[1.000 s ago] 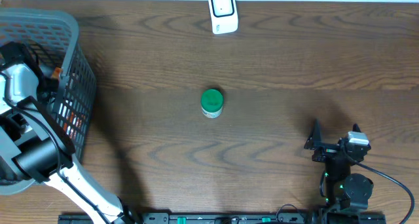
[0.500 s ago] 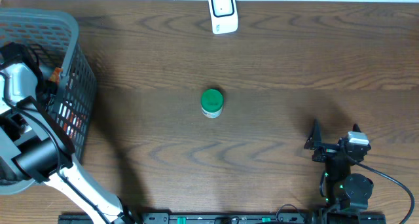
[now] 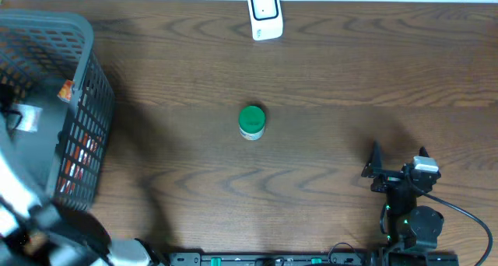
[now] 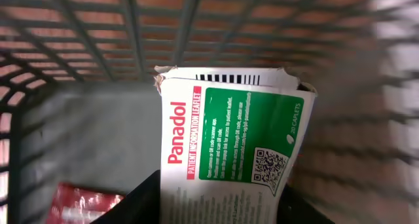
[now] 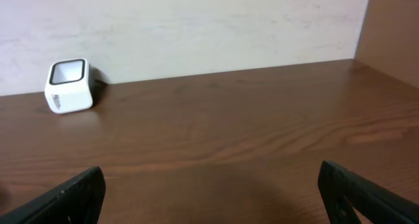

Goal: Scan the item barcode
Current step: 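Reach the left gripper into the basket and grasp the Panadol box, then carry the Panadol box to the scanner and place it beside the jar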

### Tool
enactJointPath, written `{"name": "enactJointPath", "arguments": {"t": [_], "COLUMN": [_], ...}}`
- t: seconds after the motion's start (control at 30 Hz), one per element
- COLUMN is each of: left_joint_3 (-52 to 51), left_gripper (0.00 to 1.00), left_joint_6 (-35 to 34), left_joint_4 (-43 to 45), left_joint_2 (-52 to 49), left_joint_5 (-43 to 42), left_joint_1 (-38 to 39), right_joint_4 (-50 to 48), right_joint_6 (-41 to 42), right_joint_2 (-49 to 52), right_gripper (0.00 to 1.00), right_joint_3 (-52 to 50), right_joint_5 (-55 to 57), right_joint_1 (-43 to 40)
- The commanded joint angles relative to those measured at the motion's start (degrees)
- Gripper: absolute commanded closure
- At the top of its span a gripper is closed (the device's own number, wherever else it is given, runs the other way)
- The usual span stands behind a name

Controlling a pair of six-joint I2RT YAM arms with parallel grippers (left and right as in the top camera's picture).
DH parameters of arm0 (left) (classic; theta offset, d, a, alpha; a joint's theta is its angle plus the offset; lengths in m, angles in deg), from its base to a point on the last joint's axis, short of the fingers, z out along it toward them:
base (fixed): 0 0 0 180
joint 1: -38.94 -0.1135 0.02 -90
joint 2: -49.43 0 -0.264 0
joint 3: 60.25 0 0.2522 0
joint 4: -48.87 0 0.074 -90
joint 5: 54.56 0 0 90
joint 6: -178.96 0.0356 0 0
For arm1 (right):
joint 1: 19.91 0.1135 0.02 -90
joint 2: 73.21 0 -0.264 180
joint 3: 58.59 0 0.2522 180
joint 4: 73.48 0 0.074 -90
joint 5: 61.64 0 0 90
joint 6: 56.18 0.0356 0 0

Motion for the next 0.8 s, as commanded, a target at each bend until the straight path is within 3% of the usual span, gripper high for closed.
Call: {"name": "enactJointPath", "arguments": {"t": [0.0,0.27,0.37,0.4,0.77], "left_joint_3": [0.50,0.50,0.50,0.48,-0.92], "left_gripper": [0.54,0.54,0.55,0.54,0.54], "left_joint_6": [0.72,-3.04,-3.61,-3.50,-3.15], "left_joint_4": [-2.23,-2.84,-2.91,-3.13,-10.71], "left_joint_2": [8.15,21.07,22.84,22.75,13.57], "left_joint_5": [-12.00,-28.24,-28.57,-28.48,-6.56], "left_joint_1": [0.24,6.01,12.52,17.81,46.99], "right_joint_4": [0.11,0.11,0.13,0.11,0.11], "right_joint_6": [-0.50,-0.50,-0.50,-0.50,-0.50], "right_joint_2": [-0.33,-0.33,-0.33,-0.33,-0.33], "right_gripper": [0.01,0.01,0.01,0.01,0.01], "right_joint_3": [-0.22,-0.22,-0.22,-0.22,-0.22], "right_joint_5": [-0.26,-0.26,-0.26,-0.26,-0.26], "right_joint_1": [-0.31,-0.31,-0.31,-0.31,-0.31]}}
